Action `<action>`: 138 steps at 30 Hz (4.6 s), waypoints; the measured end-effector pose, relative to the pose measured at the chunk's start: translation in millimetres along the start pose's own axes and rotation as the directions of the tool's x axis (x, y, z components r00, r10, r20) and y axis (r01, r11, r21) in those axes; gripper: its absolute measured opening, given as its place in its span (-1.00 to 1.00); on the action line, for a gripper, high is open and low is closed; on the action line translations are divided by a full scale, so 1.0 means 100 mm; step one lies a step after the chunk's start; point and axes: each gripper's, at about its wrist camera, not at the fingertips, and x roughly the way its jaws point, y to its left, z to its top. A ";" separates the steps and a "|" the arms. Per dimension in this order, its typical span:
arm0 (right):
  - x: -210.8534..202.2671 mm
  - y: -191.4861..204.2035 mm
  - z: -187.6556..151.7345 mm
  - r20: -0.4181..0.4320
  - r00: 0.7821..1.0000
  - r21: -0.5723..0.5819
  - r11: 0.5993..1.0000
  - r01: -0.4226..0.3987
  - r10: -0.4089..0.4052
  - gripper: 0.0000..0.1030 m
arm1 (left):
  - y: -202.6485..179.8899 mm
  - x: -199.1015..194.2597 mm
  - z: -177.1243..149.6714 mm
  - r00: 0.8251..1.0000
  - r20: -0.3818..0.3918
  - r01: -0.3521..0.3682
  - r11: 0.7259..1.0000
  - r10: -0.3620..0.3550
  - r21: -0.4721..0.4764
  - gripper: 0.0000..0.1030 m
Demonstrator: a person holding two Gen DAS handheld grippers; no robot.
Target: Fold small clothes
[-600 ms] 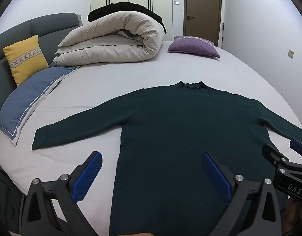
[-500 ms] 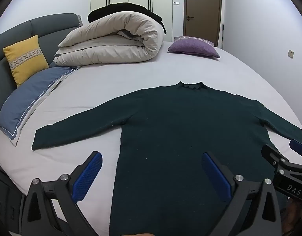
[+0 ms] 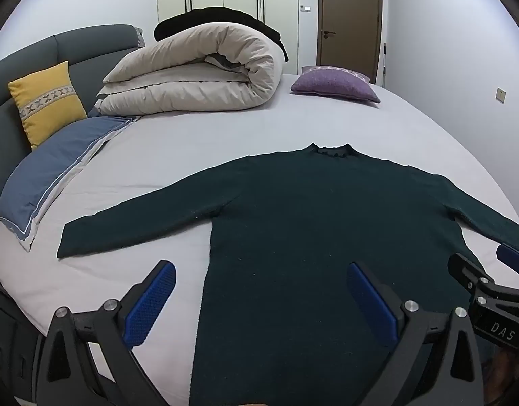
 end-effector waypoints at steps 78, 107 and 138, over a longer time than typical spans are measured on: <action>0.04 -0.02 0.01 -0.001 1.000 0.004 1.000 -0.006 0.006 1.00 | 0.00 -0.01 -0.03 1.000 0.006 0.004 1.000 -0.004 -0.004 1.00; 0.83 -4.77 -0.90 0.141 0.989 0.924 0.365 -0.117 -0.042 0.55 | -0.70 0.72 0.19 0.951 -0.100 0.284 0.956 -0.291 -0.077 1.00; 1.93 -1.18 1.18 0.020 0.873 0.400 0.796 -0.454 0.487 -0.71 | -0.12 1.56 0.50 0.802 -0.080 0.498 0.735 -0.593 -0.461 0.92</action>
